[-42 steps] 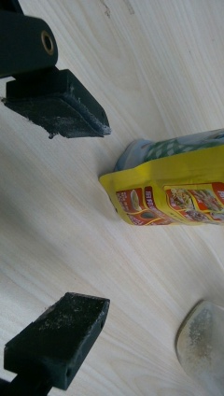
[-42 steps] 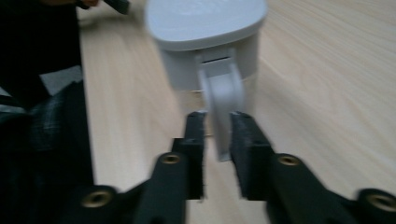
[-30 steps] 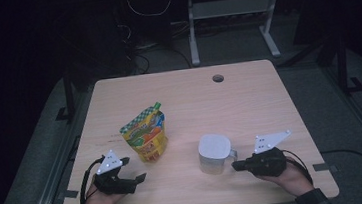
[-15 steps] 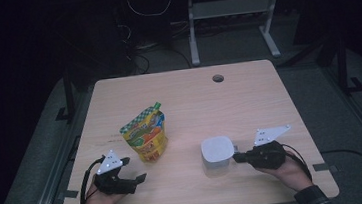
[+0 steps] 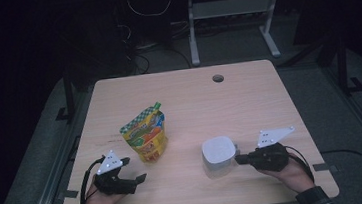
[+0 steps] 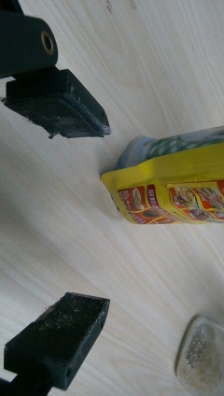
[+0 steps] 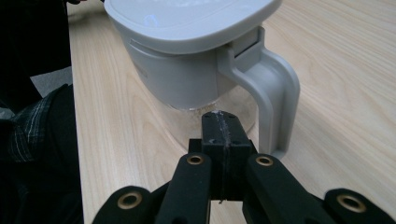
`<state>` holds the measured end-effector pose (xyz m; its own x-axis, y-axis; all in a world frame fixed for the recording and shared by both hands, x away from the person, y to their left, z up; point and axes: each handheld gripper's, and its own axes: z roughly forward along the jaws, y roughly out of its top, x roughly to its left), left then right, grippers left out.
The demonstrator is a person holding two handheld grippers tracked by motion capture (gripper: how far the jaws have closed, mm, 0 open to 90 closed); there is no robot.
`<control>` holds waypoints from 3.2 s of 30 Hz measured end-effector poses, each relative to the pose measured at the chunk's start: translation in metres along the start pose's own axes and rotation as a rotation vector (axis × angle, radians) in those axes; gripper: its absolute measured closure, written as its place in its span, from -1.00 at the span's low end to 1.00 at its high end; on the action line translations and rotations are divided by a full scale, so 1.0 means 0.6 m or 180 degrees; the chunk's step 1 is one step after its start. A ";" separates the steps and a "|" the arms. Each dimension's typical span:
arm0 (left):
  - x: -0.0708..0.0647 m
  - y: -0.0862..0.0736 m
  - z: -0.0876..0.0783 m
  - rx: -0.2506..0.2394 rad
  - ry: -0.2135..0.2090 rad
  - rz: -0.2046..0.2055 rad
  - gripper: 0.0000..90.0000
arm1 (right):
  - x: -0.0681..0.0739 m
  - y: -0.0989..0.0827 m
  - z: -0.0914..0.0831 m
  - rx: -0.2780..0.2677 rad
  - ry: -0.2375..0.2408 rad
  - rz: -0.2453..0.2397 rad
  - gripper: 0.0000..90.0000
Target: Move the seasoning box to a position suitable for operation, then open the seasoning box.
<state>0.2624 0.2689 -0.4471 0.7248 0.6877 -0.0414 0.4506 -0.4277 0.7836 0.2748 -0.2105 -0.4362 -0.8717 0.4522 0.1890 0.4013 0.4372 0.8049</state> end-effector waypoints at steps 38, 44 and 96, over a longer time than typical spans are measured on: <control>0.002 0.000 0.003 0.0016 -0.0004 -0.0022 -0.70 | 0.000 0.085 -0.026 -0.0396 -0.0185 -0.0182 1.00; 0.001 0.000 0.003 0.0022 -0.0010 -0.0023 -0.70 | -0.001 0.082 -0.022 -0.0396 -0.0169 -0.0165 1.00; 0.002 0.000 0.002 0.0008 -0.0005 -0.0029 -0.70 | -0.020 0.052 -0.018 -0.0229 -0.0263 -0.0045 1.00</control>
<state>0.2637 0.2693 -0.4479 0.7214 0.6907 -0.0494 0.4585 -0.4229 0.7816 0.2946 -0.2106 -0.4074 -0.8498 0.5102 0.1327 0.3653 0.3885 0.8460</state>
